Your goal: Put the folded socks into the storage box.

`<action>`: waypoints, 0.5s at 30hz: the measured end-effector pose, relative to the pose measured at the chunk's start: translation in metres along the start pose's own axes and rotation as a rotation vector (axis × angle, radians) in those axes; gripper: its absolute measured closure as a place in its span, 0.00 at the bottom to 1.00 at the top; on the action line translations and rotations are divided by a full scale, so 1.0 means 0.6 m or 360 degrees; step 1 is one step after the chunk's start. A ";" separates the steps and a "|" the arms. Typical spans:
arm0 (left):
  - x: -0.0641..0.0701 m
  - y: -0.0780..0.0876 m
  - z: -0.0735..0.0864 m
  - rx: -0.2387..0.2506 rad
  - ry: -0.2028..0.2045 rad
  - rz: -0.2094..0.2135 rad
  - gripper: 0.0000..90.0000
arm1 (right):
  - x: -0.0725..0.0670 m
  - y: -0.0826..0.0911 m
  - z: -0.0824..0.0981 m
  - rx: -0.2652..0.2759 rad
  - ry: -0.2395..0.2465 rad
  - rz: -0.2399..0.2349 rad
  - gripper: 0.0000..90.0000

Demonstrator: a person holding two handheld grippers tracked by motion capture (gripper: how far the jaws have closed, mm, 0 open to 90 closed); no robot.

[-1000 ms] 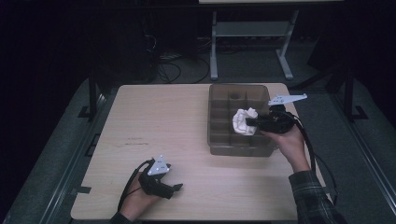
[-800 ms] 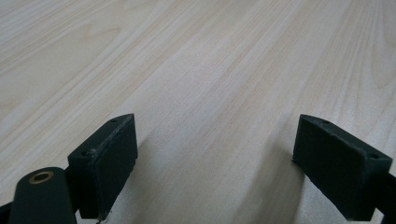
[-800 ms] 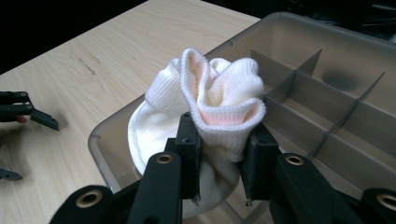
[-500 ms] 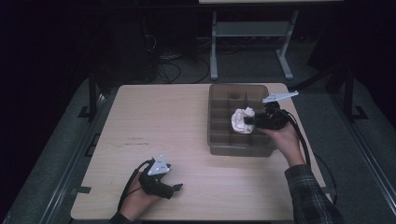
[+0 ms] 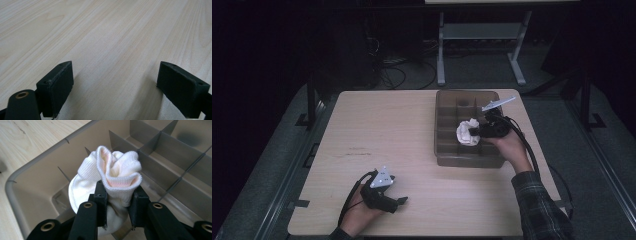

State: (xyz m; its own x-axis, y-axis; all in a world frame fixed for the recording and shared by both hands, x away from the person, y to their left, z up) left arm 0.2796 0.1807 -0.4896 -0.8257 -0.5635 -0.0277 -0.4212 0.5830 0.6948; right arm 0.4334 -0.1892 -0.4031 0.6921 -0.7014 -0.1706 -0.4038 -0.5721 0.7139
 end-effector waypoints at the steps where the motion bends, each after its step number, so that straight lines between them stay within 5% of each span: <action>1: 0.000 0.000 0.000 0.0000 0.0000 0.0000 0.15 | 0.001 -0.002 0.000 -0.0003 -0.0004 -0.0007 0.79; 15: 0.000 0.000 0.000 0.0000 0.0000 0.0000 0.15 | 0.008 -0.028 0.007 -0.0124 -0.0025 0.0032 0.79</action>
State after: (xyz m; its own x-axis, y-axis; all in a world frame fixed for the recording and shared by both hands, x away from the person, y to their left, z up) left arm 0.2796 0.1807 -0.4896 -0.8257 -0.5634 -0.0278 -0.4212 0.5830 0.6948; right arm 0.4411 -0.1848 -0.4189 0.6746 -0.7194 -0.1655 -0.3694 -0.5231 0.7681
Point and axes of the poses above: each handheld gripper's, and its own axes: y roughly backward along the jaws, z roughly out of its underside, x roughly to its right, the point moved 2 cm from there along -y, roughly forward along the jaws, and after that the axes turned 2 degrees about -z, right-handed, at the moved point
